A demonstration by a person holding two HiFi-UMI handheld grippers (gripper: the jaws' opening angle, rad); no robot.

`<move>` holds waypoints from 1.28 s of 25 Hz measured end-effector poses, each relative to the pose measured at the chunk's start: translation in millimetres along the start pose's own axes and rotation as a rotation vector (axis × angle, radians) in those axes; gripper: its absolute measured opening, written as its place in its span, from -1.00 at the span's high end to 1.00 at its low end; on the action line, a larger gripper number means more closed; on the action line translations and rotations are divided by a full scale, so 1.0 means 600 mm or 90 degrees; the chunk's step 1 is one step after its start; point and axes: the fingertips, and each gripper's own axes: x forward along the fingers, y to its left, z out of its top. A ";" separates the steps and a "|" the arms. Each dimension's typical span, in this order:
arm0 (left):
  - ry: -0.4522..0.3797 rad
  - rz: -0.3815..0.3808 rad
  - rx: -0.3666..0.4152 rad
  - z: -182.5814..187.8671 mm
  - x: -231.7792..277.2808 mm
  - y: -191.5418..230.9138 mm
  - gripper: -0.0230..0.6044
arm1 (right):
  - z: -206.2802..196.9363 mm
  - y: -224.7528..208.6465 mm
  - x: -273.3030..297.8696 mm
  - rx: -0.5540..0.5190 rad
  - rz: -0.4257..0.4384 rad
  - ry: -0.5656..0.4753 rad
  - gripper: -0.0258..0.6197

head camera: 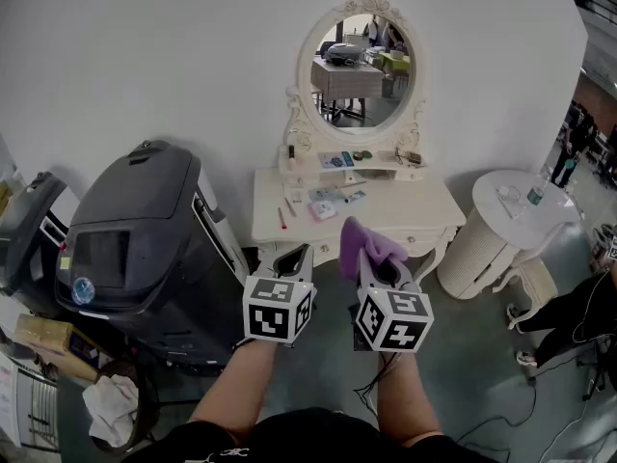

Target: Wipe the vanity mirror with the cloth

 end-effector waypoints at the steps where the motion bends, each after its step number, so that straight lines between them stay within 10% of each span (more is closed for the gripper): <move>1: 0.002 0.000 0.000 0.000 0.009 -0.001 0.91 | 0.003 -0.005 0.003 0.002 0.001 -0.002 0.77; 32: 0.044 0.010 -0.008 -0.023 0.184 -0.145 0.91 | 0.014 -0.228 0.003 -0.003 0.015 0.024 0.77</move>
